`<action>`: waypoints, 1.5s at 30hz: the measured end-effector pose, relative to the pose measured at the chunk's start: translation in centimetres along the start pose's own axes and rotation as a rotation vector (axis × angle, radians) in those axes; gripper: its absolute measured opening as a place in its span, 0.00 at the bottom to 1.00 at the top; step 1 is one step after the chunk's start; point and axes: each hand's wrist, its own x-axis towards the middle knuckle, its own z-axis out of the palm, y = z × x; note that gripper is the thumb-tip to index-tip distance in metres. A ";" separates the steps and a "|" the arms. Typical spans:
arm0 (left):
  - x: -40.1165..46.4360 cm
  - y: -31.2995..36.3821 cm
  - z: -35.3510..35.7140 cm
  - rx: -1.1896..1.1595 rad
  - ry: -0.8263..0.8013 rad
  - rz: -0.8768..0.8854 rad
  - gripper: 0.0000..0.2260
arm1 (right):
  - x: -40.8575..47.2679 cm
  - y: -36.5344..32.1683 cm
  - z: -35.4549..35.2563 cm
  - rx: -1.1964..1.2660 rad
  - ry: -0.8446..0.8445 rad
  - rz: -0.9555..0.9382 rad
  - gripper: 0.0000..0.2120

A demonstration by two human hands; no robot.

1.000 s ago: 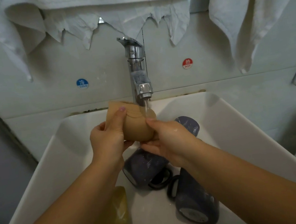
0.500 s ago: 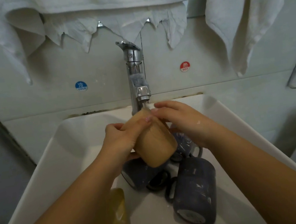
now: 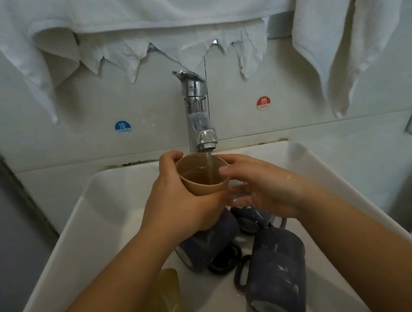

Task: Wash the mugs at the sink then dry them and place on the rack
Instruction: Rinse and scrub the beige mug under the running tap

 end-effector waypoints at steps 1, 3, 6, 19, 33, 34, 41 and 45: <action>0.0 -0.1 -0.1 0.053 -0.001 0.030 0.43 | 0.3 0.5 0.3 0.050 0.024 -0.021 0.19; -0.1 -0.4 -0.1 0.135 0.008 0.100 0.43 | 0.8 1.3 0.8 0.116 0.100 -0.054 0.25; 0.0 -0.9 0.2 0.251 0.015 0.227 0.41 | 1.5 2.2 1.4 -0.025 0.192 -0.043 0.32; 0.2 -2.3 -0.4 0.484 -0.051 0.398 0.39 | 2.2 3.3 2.7 -0.321 0.153 -0.032 0.34; -0.3 -3.4 -2.0 0.315 -0.012 0.384 0.45 | 2.5 2.7 3.3 -0.081 0.134 0.040 0.17; -0.4 -3.3 -1.8 0.332 0.023 0.388 0.44 | 2.5 2.7 3.5 -0.081 0.163 0.051 0.13; 0.6 -3.8 -2.1 0.374 -0.085 0.314 0.46 | 2.4 3.2 3.2 -0.129 0.149 0.115 0.12; 0.6 -3.7 -2.1 0.413 -0.070 0.349 0.44 | 2.0 3.1 3.4 -0.151 0.060 0.122 0.14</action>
